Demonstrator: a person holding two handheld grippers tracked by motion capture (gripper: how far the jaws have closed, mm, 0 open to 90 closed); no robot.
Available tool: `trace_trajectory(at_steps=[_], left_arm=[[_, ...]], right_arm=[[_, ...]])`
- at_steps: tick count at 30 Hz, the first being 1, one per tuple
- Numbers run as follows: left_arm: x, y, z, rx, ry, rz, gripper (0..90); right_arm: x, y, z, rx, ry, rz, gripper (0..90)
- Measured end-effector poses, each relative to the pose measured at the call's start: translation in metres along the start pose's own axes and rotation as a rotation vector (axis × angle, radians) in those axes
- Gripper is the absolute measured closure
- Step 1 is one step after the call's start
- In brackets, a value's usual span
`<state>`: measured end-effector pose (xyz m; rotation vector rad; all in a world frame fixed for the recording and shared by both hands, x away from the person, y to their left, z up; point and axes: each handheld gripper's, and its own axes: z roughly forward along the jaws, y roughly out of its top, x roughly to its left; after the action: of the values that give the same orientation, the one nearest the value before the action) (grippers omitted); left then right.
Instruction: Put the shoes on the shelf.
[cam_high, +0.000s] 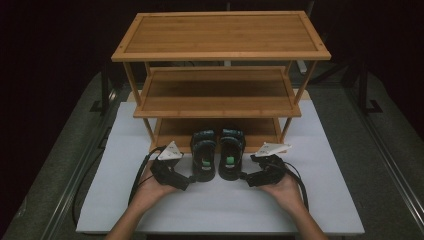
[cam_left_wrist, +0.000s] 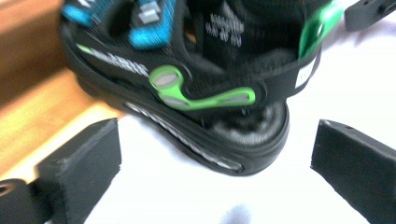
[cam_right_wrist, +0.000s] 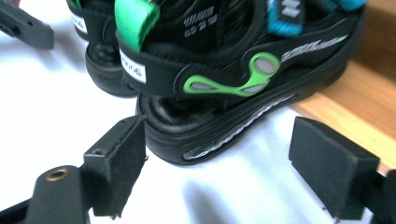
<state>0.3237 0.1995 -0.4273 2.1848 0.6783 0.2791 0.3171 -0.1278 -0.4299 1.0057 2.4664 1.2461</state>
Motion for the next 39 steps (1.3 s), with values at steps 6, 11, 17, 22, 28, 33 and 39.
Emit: trace_trajectory(at_steps=[6,11,17,22,28,33,39], left_arm=[[-0.008,-0.003,0.015,0.055,0.016,0.049,1.2],[-0.011,-0.004,0.025,0.079,0.023,0.071,1.2],[-0.015,-0.003,0.033,0.097,0.055,0.103,1.1],[-0.013,-0.002,0.035,0.093,0.065,0.111,1.8],[-0.008,0.0,0.033,0.063,0.044,0.105,2.0],[0.002,0.007,0.031,0.034,0.033,0.08,5.6],[0.011,0.013,0.032,0.009,0.02,0.054,7.1]], right_arm=[[0.005,-0.005,0.013,0.032,-0.006,-0.027,13.9],[0.006,-0.006,0.02,0.049,-0.004,-0.024,13.4],[0.01,-0.005,0.03,0.057,-0.002,-0.04,13.4],[0.014,-0.005,0.039,0.078,-0.021,-0.052,12.1],[0.012,-0.004,0.037,0.06,-0.006,-0.042,12.3],[0.008,0.002,0.034,0.032,0.001,-0.034,13.3],[0.0,0.01,0.033,0.006,0.011,-0.042,16.8]])
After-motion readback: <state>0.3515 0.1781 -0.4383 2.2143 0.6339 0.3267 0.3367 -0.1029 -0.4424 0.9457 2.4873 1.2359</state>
